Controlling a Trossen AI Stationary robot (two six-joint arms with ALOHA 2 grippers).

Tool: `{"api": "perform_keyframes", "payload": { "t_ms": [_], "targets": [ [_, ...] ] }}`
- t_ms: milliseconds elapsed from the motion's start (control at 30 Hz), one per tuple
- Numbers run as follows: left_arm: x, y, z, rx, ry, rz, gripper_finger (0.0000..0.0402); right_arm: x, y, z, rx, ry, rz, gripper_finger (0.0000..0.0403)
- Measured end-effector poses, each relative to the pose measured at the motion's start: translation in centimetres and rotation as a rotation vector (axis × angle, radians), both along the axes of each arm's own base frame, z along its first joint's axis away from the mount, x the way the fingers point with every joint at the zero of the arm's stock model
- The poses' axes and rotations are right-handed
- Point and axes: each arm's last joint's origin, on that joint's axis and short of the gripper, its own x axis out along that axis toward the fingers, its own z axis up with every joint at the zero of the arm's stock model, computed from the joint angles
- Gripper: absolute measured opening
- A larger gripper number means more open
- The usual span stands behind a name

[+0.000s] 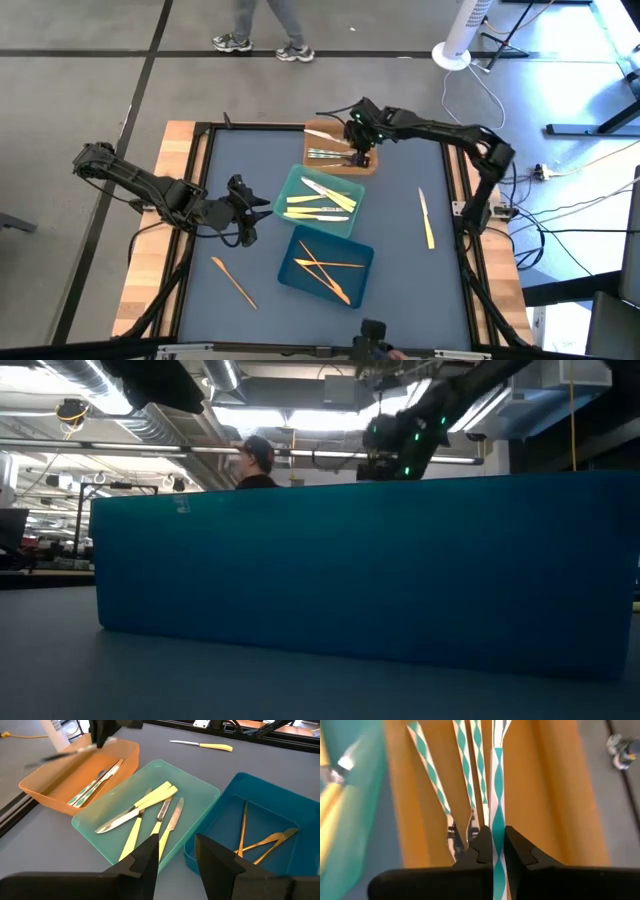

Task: Sort silverware by color (type)
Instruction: Put the white and blue knife into the orange bin

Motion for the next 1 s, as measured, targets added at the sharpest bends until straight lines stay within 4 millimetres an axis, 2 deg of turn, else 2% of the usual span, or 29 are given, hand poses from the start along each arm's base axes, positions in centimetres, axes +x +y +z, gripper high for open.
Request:
{"api": "perform_keyframes", "payload": {
  "t_ms": [200,467,733,1000],
  "targets": [
    [0.0,0.0,0.0,0.0,0.0,0.0,0.0121,0.0,-2.5,-3.5,0.07,0.027,-0.037,0.0007],
    [0.0,0.0,0.0,0.0,0.0,0.0,0.0121,0.0,-4.0,-6.4,0.121,0.046,-0.053,0.0007],
    [0.0,0.0,0.0,0.0,0.0,0.0,0.0121,0.2,-4.2,-8.1,0.146,0.079,-0.053,0.0007],
    [0.0,0.0,0.0,0.0,0.0,0.0,0.0121,0.4,-4.2,-8.5,0.156,0.078,-0.051,0.0007]
  ]
}}
